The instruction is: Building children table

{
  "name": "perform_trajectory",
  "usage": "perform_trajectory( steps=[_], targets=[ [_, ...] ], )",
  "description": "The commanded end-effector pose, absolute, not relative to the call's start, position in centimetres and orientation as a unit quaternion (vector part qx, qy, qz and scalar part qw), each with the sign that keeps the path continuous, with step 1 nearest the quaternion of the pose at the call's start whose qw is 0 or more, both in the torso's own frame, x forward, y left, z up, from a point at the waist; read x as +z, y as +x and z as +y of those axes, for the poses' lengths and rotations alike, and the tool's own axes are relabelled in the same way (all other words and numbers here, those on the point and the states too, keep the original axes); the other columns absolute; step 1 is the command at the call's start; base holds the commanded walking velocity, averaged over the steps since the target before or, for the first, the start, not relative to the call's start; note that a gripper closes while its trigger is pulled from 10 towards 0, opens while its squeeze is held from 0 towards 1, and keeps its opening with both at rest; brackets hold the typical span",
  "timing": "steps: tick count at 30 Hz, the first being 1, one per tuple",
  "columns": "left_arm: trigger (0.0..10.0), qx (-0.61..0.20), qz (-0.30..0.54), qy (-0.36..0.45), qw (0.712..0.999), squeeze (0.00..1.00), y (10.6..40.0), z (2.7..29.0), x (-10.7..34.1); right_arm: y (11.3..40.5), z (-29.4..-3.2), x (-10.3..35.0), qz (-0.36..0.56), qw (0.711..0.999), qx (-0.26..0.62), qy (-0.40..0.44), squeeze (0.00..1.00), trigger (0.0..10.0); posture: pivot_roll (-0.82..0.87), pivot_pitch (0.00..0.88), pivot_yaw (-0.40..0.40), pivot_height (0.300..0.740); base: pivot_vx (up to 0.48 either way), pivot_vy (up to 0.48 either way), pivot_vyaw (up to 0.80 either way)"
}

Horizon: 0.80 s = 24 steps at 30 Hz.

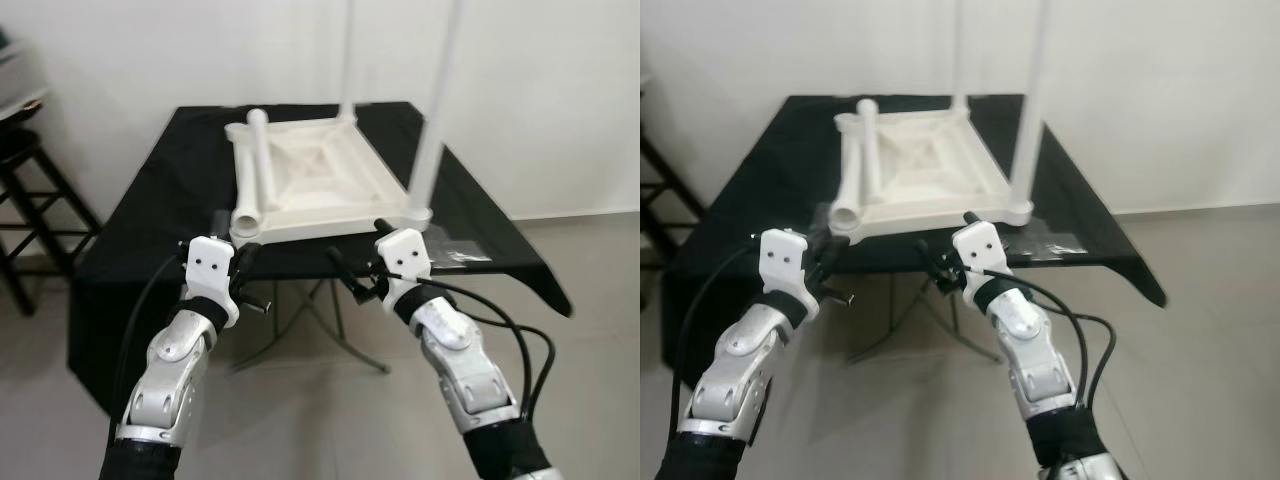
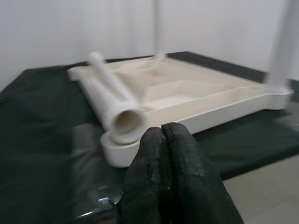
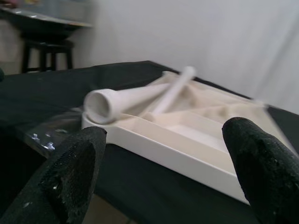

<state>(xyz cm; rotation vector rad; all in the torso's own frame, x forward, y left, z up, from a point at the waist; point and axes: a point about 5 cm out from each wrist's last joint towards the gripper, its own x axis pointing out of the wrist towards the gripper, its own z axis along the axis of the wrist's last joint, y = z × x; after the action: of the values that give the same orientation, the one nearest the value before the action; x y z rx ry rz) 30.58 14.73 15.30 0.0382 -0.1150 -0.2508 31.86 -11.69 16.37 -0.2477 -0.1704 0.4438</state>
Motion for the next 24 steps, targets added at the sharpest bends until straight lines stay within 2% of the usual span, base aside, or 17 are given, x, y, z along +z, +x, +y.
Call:
perform_trajectory(
  steps=[1,24],
  targets=[
    [10.0,-0.125,-0.059,0.019,0.990,0.00,30.54,14.84,15.33,31.57,-11.00,16.52,-0.094,0.960,0.236,-0.120,0.00,10.0,-0.04,0.018,-0.015,0.740,0.307,0.000,0.80],
    [10.0,-0.138,-0.072,0.021,0.988,0.00,30.58,14.71,16.12,31.59,-10.91,16.67,-0.097,0.959,0.238,-0.123,0.00,10.0,-0.03,0.024,-0.013,0.740,0.317,0.000,0.00]
  ],
)
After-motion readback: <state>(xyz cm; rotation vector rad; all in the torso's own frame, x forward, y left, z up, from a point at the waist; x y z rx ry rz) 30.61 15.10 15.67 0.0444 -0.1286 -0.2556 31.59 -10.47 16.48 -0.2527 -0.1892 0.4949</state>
